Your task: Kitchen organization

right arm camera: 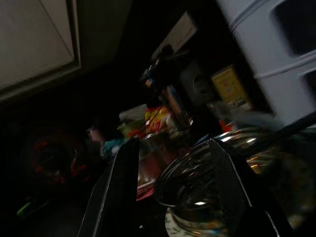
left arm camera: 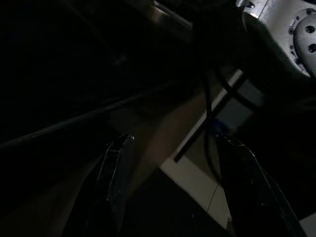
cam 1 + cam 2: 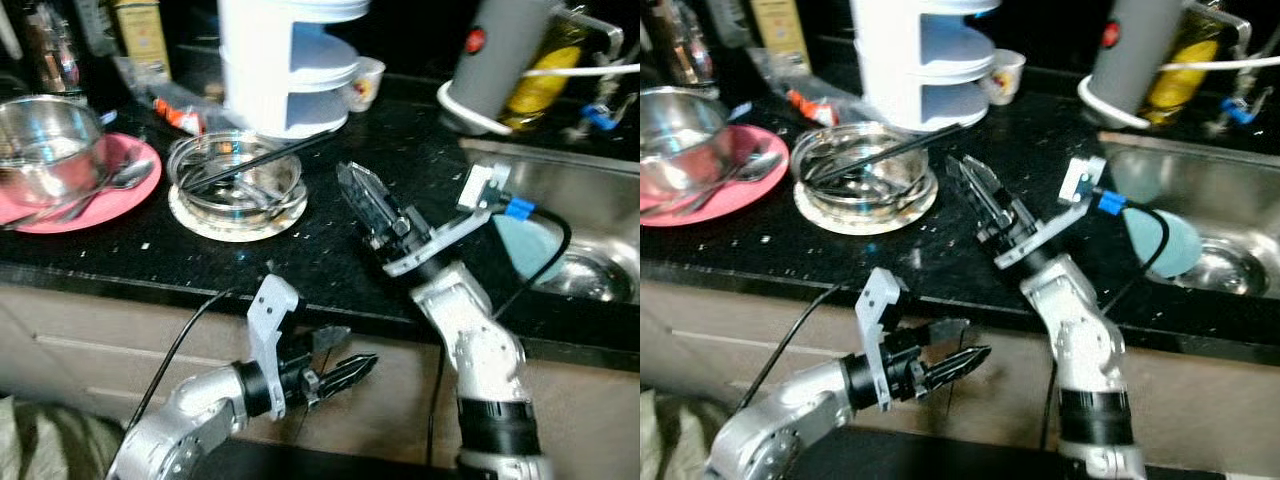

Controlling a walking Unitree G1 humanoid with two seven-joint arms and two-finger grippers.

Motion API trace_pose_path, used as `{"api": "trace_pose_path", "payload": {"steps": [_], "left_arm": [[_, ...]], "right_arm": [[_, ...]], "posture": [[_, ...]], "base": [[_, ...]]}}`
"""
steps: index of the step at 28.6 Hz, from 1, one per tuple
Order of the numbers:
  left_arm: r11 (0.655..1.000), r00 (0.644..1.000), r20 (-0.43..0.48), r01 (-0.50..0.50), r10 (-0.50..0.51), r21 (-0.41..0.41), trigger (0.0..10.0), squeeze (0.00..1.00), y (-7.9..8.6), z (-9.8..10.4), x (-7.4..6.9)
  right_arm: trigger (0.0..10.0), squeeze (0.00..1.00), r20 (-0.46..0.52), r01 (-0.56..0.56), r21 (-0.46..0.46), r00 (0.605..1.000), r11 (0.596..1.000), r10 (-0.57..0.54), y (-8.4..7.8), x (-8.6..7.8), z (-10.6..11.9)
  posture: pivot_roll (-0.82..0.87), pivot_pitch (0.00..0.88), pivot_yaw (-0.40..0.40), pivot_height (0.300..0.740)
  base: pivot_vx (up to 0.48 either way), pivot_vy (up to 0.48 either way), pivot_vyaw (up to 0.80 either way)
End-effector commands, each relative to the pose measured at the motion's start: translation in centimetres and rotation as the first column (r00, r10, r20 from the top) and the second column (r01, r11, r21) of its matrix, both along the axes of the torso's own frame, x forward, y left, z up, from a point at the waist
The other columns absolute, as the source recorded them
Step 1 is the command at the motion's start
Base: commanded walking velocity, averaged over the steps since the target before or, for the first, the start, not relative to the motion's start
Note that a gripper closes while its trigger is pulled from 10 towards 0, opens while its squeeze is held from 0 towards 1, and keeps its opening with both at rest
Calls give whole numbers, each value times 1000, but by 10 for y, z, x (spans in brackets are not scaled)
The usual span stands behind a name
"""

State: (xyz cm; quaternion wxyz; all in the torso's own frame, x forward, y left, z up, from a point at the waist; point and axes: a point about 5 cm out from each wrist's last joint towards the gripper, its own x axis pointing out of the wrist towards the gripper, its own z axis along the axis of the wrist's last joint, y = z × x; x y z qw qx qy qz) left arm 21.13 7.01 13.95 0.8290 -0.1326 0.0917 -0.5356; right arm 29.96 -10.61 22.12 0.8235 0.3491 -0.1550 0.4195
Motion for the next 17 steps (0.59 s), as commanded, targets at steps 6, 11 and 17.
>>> {"api": "trace_pose_path", "payload": {"steps": [6, 11, 17], "left_arm": [[992, 992, -28, 127, -126, 10, 10000, 0, -2, 1, -13], [995, 997, -2, 80, -80, 58, 10000, 0, 1, -1, -7], [996, 999, -1, 53, -53, 71, 10000, 0, 1, -3, -4]], "right_arm": [[10000, 0, -18, 4, 22, 1000, 1000, -4, -4, -2, 1], [10000, 0, -36, 20, 24, 999, 1000, -19, -7, 0, -1], [10000, 0, -48, 33, 15, 998, 999, -32, -10, 0, -4]], "posture": [[166, 40, -174, 740], [166, 40, -175, 740], [162, 41, -172, 740]], "base": [[0, 0, 0], [0, 0, 0], [0, 0, 0]]}}
